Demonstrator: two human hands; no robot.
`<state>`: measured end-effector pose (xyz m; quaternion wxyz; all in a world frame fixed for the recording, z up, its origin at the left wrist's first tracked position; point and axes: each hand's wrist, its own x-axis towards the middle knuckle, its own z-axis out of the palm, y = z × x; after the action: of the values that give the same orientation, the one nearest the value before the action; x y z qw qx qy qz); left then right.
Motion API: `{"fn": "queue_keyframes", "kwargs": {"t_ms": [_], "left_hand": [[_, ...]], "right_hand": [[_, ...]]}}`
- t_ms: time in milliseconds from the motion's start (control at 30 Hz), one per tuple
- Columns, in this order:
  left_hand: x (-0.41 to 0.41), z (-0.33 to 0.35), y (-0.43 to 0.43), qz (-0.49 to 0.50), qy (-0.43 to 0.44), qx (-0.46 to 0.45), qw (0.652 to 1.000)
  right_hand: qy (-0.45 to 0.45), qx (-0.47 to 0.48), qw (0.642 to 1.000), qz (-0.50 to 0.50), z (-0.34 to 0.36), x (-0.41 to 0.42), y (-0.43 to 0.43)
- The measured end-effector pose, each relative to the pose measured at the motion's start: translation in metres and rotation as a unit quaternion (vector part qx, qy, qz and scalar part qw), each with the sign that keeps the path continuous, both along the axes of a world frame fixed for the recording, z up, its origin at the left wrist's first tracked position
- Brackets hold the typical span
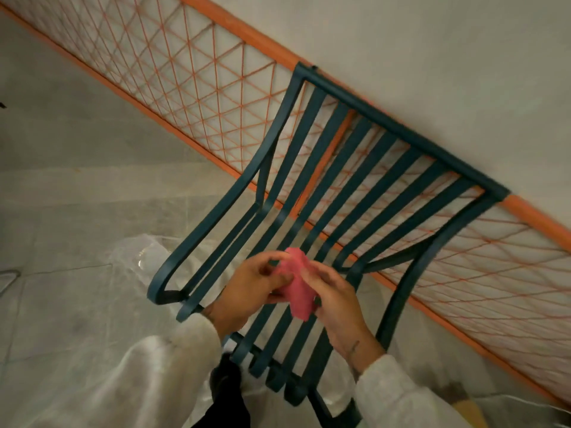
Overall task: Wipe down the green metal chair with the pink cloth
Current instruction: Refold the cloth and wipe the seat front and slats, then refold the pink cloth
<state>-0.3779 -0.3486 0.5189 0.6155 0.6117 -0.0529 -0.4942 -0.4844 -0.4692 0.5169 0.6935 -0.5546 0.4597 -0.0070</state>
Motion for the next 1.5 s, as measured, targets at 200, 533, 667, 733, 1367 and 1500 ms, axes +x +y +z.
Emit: {"fn": "queue_keyframes", "kwargs": {"t_ms": [200, 533, 667, 733, 1367, 1500], "left_hand": [[-0.041, 0.092, -0.001, -0.012, -0.059, -0.017, 0.998], [-0.097, 0.188, 0.041, -0.073, -0.457, 0.049, 0.885], [-0.106, 0.200, 0.065, -0.123, -0.550, 0.125, 0.817], [-0.108, 0.206, 0.079, -0.127, -0.565, 0.140, 0.803], [-0.042, 0.211, 0.214, -0.059, -0.298, -0.065, 0.950], [0.022, 0.199, 0.273, -0.099, -0.301, -0.067, 0.946]], "right_hand": [[-0.070, -0.060, 0.989, 0.117, 0.072, -0.057, 0.013], [-0.037, -0.298, 0.944, 0.139, 0.167, -0.151, 0.001], [-0.031, -0.305, 0.935, 0.179, 0.190, -0.164, 0.000], [-0.032, -0.306, 0.934, 0.182, 0.198, -0.167, 0.004], [-0.093, -0.086, 0.967, 0.220, 0.271, -0.054, 0.188], [-0.043, -0.150, 0.975, 0.161, 0.254, 0.017, 0.250]]}}
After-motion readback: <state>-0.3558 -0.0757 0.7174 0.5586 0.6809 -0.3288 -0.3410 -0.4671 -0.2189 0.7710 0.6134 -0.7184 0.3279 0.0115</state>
